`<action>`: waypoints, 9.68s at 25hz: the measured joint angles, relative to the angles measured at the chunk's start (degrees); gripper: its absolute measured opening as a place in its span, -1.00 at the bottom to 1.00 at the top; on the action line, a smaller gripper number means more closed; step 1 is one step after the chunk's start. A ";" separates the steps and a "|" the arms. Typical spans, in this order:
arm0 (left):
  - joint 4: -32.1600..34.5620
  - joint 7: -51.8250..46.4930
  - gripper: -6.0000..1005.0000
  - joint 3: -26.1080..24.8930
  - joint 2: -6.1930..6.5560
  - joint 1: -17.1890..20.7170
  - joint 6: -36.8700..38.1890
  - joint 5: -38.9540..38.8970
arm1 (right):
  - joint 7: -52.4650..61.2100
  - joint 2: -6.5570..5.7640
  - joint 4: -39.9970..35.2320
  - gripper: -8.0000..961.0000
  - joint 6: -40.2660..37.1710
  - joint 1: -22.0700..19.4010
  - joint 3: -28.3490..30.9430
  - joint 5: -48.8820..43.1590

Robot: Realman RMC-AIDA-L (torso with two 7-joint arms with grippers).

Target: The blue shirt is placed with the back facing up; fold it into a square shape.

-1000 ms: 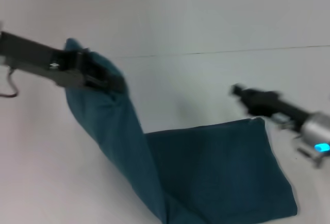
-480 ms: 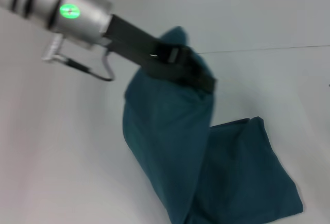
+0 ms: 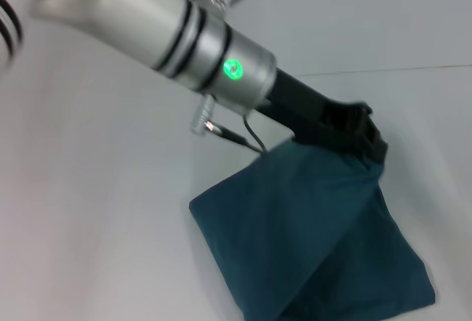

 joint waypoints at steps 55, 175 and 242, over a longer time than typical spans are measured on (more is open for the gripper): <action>6.10 12.92 0.88 -9.82 5.72 31.66 3.16 1.78 | 15.99 0.05 -31.16 -0.98 -20.98 1.75 -14.39 -13.57; -0.14 3.25 -0.81 -9.47 9.79 19.61 -14.88 23.55 | 31.45 -0.61 -40.65 0.94 -35.90 11.22 -19.39 -34.34; 28.19 52.80 0.91 -29.16 -0.11 57.50 26.26 -7.11 | 20.64 3.00 -38.96 0.92 -36.95 0.94 -20.30 -30.71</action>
